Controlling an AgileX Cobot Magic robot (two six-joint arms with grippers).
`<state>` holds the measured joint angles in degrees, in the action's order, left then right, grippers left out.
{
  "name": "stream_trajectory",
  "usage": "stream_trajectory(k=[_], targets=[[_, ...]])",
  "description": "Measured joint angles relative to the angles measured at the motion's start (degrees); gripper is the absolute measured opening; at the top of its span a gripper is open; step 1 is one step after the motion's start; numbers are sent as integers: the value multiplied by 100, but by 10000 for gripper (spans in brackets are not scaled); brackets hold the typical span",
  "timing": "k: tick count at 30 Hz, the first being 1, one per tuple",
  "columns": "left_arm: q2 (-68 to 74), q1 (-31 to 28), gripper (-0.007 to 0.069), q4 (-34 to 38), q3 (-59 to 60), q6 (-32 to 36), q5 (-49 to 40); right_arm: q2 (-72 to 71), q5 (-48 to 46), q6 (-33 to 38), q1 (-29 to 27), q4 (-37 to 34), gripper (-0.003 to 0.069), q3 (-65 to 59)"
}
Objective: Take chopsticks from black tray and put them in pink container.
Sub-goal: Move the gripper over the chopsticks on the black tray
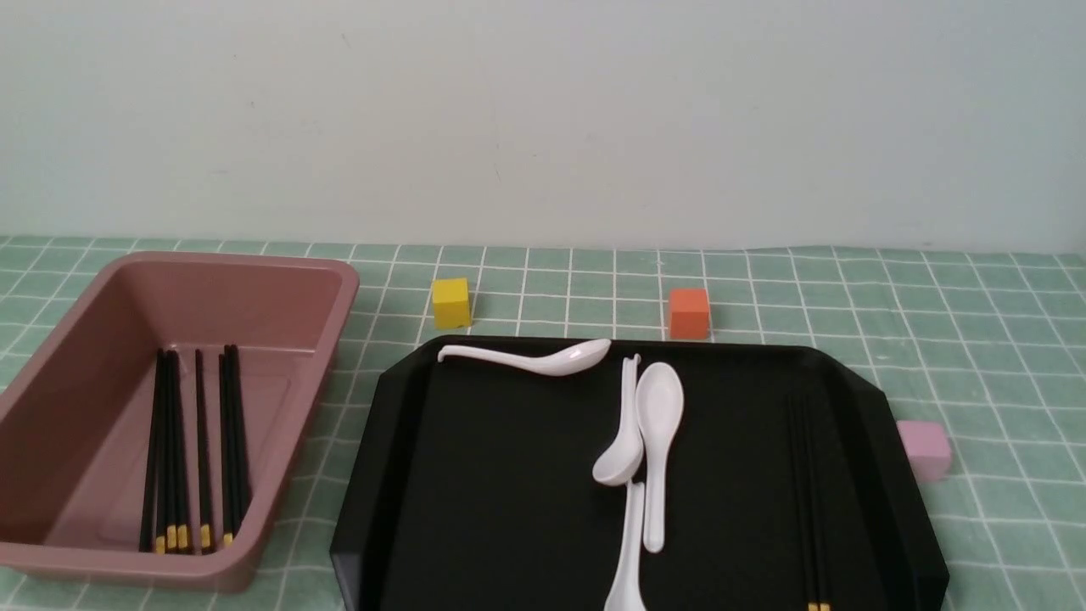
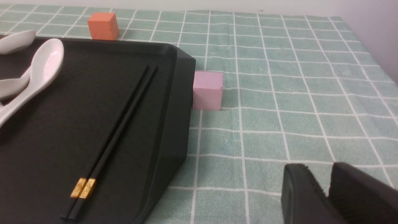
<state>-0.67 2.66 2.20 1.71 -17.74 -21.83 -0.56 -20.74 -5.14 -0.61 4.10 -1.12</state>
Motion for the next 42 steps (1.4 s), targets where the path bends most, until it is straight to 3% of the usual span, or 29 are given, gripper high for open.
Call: stream_trajectory(k=[30, 34, 38, 42], targets=[[0, 0, 238, 0, 0, 0, 0, 0, 21, -59, 0, -84, 215, 0], [0, 0, 238, 0, 0, 0, 0, 0, 439, -1095, 0, -1587, 220, -26], [0, 0, 238, 0, 0, 0, 0, 0, 1174, -2260, 0, -3539, 224, -26], [0, 0, 239, 0, 0, 0, 0, 0, 1384, -2466, 0, -4161, 229, -26]])
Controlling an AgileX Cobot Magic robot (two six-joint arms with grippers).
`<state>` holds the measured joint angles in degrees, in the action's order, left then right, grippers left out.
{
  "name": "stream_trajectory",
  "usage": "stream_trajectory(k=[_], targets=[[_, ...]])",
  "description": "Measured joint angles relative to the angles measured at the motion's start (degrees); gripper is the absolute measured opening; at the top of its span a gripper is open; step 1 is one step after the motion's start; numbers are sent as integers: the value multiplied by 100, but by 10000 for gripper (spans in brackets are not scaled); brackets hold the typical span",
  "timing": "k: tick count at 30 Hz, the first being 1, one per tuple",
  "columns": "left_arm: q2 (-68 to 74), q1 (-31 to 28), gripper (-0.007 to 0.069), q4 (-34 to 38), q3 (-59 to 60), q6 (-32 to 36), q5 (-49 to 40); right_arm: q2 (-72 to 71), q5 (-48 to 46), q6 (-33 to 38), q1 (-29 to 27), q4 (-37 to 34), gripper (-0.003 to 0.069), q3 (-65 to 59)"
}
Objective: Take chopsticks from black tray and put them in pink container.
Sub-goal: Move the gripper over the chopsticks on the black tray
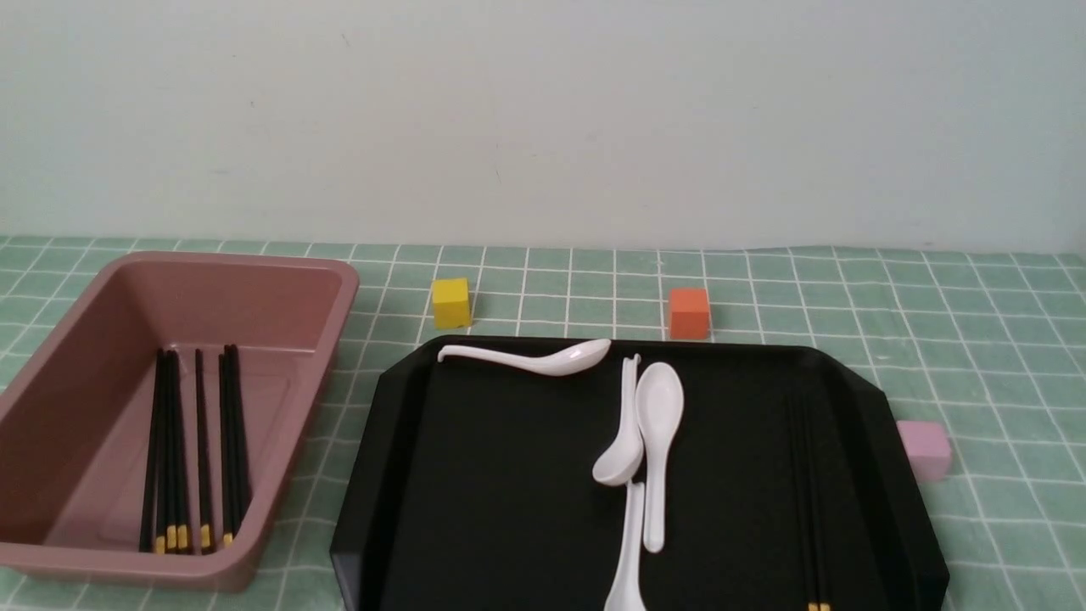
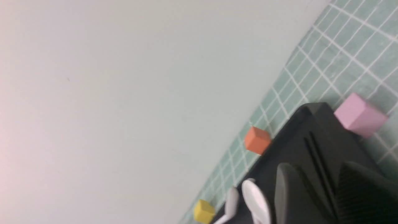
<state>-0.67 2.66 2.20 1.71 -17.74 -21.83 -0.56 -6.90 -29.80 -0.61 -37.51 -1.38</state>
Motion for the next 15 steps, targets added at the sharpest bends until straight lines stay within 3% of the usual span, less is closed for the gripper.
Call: stream_trajectory(k=[8, 11, 15], targets=[[0, 0, 239, 0, 0, 0, 0, 0, -13, 318, 0, -86, 232, 101], [0, 0, 239, 0, 0, 0, 0, 50, -27, 952, 0, -56, 213, 611], [0, 0, 239, 0, 0, 0, 0, 781, -439, 2373, 0, 214, 95, 1895]])
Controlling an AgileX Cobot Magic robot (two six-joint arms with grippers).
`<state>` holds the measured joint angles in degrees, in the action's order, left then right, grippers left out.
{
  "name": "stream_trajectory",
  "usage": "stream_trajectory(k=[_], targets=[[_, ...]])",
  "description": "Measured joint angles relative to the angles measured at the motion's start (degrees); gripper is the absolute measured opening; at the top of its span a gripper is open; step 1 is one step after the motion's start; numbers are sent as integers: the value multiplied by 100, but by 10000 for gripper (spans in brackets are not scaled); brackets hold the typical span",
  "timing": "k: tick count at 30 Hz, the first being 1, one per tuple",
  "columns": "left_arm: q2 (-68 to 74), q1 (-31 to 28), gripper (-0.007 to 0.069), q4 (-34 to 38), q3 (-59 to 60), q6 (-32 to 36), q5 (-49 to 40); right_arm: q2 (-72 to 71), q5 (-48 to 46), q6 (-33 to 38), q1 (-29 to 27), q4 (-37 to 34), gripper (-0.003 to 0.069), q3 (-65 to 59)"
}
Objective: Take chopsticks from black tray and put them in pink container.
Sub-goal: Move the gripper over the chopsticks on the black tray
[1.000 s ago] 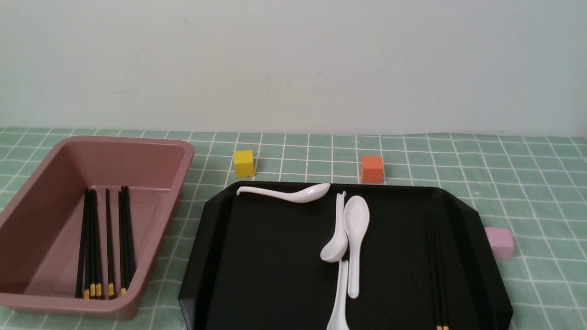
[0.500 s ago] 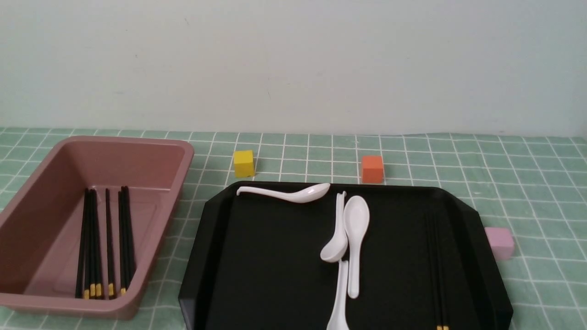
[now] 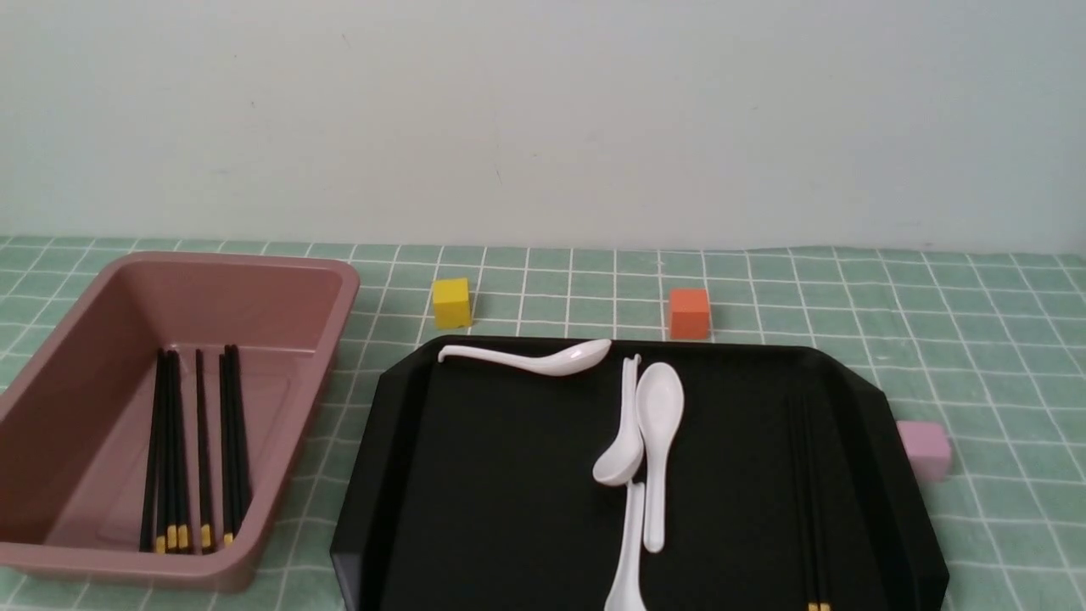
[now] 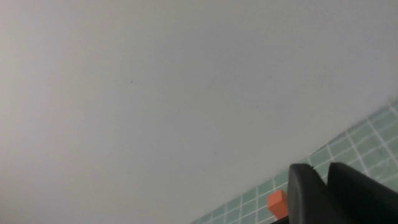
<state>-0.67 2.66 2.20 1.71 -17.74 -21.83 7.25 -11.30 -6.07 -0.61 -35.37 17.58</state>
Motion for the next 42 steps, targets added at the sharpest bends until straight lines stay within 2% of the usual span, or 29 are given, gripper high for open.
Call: stream_trajectory(k=[3, 4, 7, 10, 16, 19, 24, 25, 26, 29, 33, 34, 35, 38, 42], targets=[[0, 0, 239, 0, 0, 0, 0, 593, -636, 652, 0, 183, 10, 673], [0, 0, 239, 0, 0, 0, 0, 1158, -1211, 929, 0, 262, -8, 1052], [0, 0, 239, 0, 0, 0, 0, 2392, -2635, 1220, 0, 358, -8, 1660], [0, 0, 239, 0, 0, 0, 0, 3609, -3621, 1420, 0, 316, 2, 1914], [0, 0, 239, 0, 0, 0, 0, 5785, -4495, 2305, 61, -546, 29, 2057], [0, 0, 239, 0, 0, 0, 0, 6771, -4488, 2547, 458, -694, 45, 2392], [0, 0, 239, 0, 0, 0, 0, 7864, -4132, 1556, 1402, 303, 52, 3129], [0, 0, 239, 0, 0, 0, 0, 8122, -3987, 835, 1732, 992, 61, 3389], [0, 0, 239, 0, 0, 0, 0, 8250, -3915, 540, 1845, 1347, 67, 3474], [0, 0, 239, 0, 0, 0, 0, 8590, -3581, -934, 2296, 2551, 108, 3769], [0, 0, 239, 0, 0, 0, 0, 8859, -3223, -2341, 2581, 3492, 214, 3873], [0, 0, 239, 0, 0, 0, 0, 8871, -3212, -2427, 2588, 3537, 221, 3873], [0, 0, 239, 0, 0, 0, 0, 8977, -3168, -2676, 2597, 3643, 269, 3878], [0, 0, 239, 0, 0, 0, 0, 9194, -3105, -2825, 2597, 3737, 341, 3880], [0, 0, 239, 0, 0, 0, 0, 9507, -2928, -2884, 2602, 3735, 380, 3880]])
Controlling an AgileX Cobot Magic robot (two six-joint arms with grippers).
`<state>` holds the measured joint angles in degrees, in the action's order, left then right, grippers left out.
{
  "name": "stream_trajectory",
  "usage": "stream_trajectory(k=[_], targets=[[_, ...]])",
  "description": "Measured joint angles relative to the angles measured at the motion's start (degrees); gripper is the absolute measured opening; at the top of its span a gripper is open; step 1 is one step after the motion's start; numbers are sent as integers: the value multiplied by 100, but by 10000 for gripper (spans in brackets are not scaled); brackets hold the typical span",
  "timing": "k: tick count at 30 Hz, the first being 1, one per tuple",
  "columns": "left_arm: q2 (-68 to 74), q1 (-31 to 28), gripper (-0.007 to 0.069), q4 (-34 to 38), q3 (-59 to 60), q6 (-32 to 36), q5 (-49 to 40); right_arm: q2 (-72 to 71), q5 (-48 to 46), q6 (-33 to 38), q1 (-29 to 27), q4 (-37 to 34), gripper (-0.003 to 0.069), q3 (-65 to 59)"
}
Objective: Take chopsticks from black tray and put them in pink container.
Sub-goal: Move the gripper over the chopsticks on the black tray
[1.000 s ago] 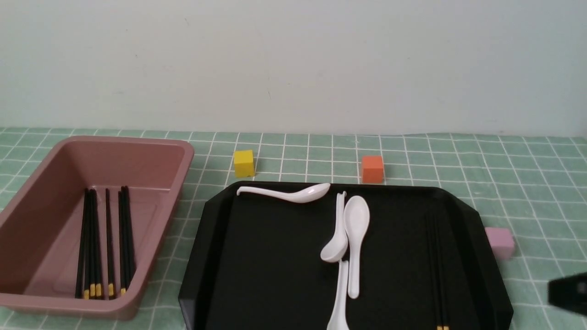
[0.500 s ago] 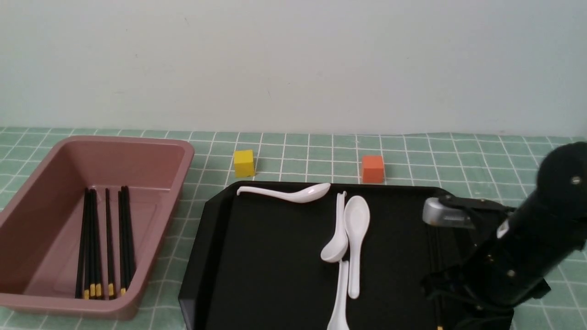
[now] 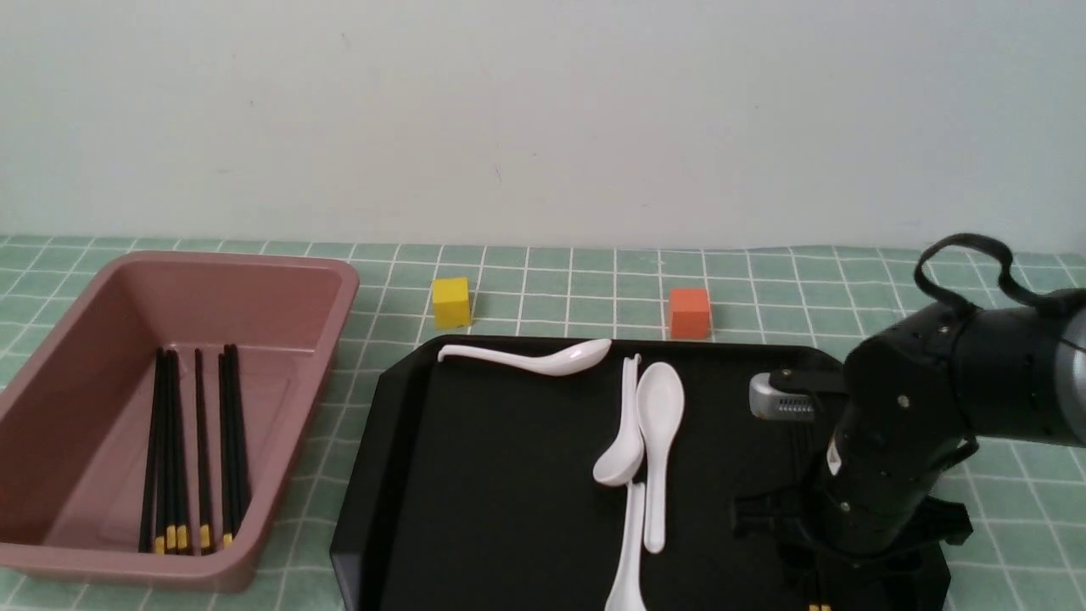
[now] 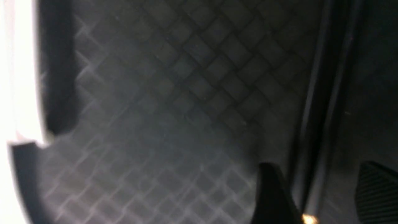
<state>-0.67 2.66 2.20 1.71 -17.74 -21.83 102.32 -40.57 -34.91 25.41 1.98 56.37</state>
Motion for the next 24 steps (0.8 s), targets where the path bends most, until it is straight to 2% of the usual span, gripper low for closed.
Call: stream_trajectory(k=[4, 7, 13, 20, 24], targets=[[0, 0, 239, 0, 0, 0, 0, 177, 55, -28, 0, -35, 377, 59], [0, 0, 239, 0, 0, 0, 0, 218, 45, -28, 0, -41, 345, 92], [0, 0, 239, 0, 0, 0, 0, 231, 12, -18, 5, -40, 134, 114], [0, 0, 239, 0, 0, 0, 0, -18, -521, -18, 21, -132, 135, 270], [0, 0, 239, 0, 0, 0, 0, -410, -1071, 88, 87, -462, 135, 943]])
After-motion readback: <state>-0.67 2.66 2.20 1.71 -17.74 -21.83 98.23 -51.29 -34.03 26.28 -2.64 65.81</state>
